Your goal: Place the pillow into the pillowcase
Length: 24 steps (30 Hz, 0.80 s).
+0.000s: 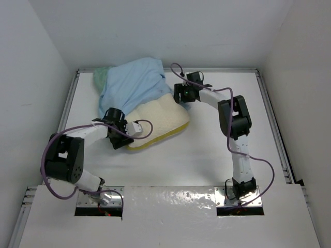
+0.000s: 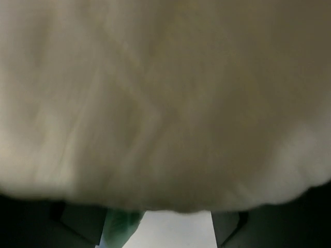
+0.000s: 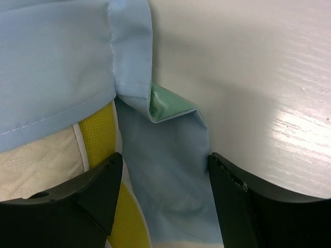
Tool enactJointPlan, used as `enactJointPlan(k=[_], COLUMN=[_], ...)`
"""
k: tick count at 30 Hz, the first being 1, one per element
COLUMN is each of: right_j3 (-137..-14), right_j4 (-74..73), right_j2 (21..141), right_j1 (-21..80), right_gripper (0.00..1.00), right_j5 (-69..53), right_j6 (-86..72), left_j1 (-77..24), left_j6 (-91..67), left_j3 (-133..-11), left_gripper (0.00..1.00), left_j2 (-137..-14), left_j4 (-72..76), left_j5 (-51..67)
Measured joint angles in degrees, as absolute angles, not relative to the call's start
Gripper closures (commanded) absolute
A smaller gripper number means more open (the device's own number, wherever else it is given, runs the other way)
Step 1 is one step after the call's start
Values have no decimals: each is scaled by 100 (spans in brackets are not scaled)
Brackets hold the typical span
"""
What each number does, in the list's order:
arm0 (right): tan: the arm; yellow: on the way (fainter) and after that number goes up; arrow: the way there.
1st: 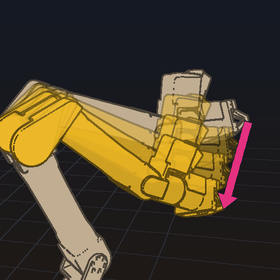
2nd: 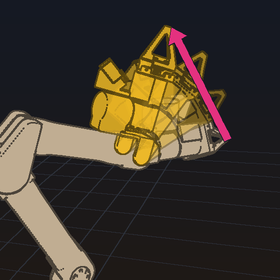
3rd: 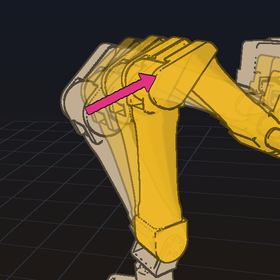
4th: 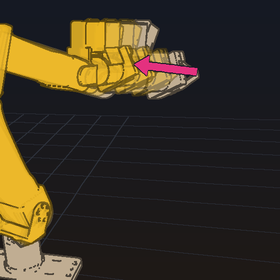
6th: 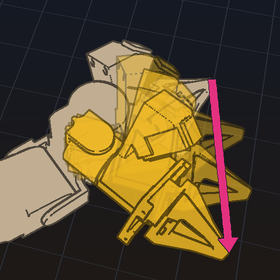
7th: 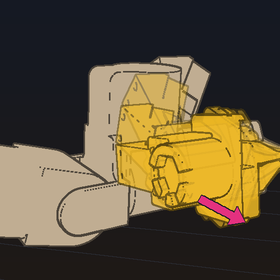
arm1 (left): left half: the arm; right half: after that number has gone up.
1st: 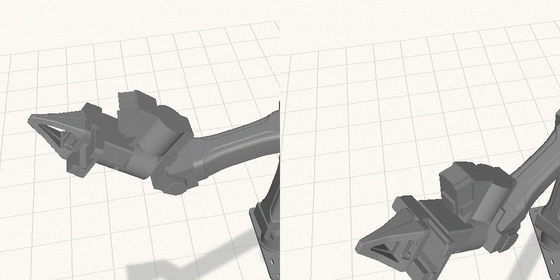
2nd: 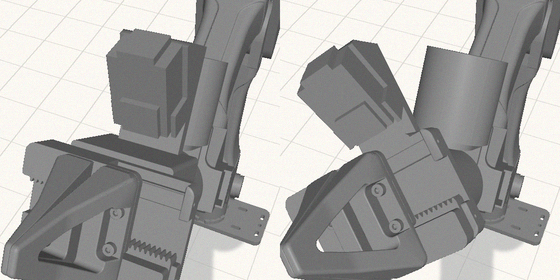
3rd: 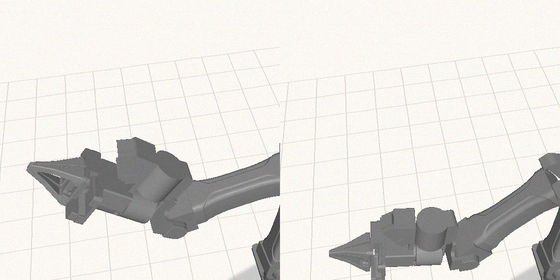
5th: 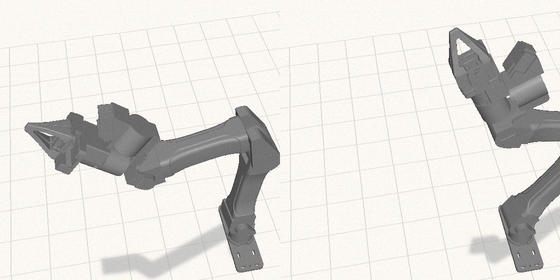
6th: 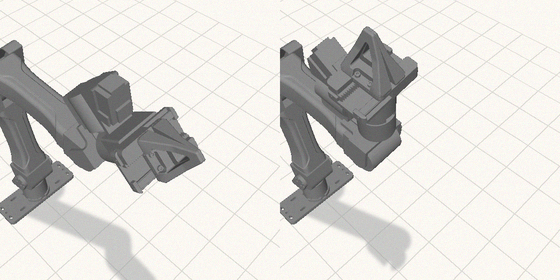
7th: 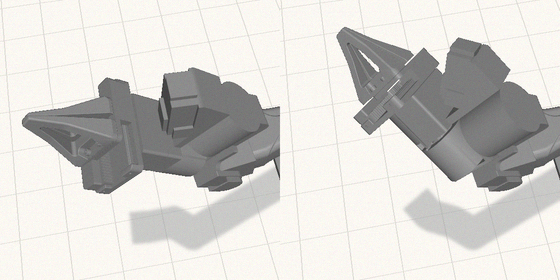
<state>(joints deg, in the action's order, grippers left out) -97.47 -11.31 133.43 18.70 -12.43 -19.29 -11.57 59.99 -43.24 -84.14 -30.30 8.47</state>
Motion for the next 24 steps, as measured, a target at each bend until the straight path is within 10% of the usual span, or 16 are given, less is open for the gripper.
enactJointPlan(k=[5, 8, 12, 14, 16, 24], right_j3=[-9601, -9524, -9072, -8737, -8399, -7758], right_j4=[-1037, -1076, -790, -687, -631, -462], right_j2=[13275, 13270, 13054, 12846, 12626, 12248], right_j1=[1959, 1964, 1970, 1975, 1994, 1925], right_gripper=[66, 100, 100, 100, 100, 100], right_j5=[-784, -513, -390, -375, -386, -775], right_j6=[-2067, -2276, -2534, -2585, -2604, -2600], left_j1=[-1166, -1090, -644, -287, 47, 294], left_j6=[5673, 5513, 5424, 5492, 5629, 6219], left_j3=[-4036, -4106, -4195, -4375, -4523, -4484], left_gripper=[100, 100, 100, 56, 39, 34], left_j2=[-8722, -8932, -8938, -8895, -8770, -8571], left_j4=[-1850, -1378, -1411, -1756, -2099, -2309], left_j5=[217, 3, 276, 480, 578, 937])
